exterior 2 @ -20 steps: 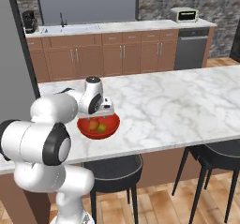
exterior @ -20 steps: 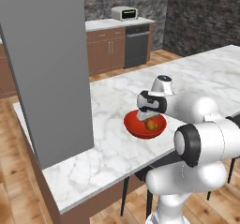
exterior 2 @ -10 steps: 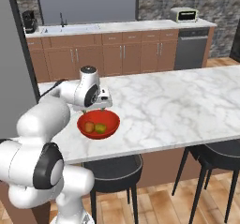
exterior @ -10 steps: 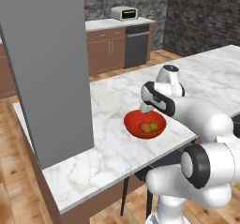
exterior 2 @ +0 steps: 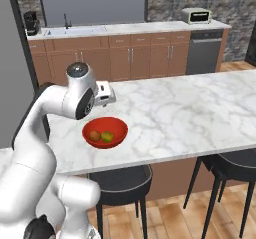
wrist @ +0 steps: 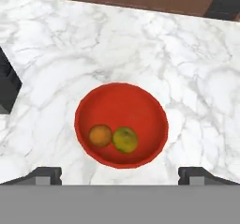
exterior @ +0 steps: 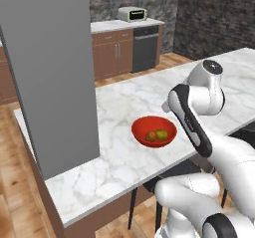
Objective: Retrieve the orange and mango from the fridge and place them into the bowl on the dining table.
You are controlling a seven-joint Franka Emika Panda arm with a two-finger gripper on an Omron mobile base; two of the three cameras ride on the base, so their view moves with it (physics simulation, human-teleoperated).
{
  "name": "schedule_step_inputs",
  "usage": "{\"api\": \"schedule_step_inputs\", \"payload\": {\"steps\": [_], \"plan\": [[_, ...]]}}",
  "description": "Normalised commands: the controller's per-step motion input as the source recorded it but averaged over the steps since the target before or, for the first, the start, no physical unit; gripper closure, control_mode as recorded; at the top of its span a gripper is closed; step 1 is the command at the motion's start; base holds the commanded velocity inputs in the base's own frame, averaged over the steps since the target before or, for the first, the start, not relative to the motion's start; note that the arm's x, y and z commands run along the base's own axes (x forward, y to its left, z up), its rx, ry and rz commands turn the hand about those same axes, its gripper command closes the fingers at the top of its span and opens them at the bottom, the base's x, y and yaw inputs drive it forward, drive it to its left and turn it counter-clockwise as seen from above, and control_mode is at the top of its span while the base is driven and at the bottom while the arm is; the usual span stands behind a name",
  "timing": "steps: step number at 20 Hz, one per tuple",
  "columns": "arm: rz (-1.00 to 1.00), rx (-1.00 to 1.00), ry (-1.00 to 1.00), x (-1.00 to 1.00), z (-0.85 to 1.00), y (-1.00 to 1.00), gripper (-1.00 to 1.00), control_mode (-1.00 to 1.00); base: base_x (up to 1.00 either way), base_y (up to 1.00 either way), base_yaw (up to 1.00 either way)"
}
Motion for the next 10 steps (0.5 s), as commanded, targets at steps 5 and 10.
{"api": "schedule_step_inputs", "payload": {"steps": [5, 10], "plan": [[0.00, 0.00, -0.47, -1.00, 0.68, -0.28, -1.00, -1.00, 0.00, 0.00, 0.00], [0.00, 0.00, -0.36, -0.98, 0.50, -0.29, -1.00, -1.00, 0.00, 0.00, 0.00]]}}
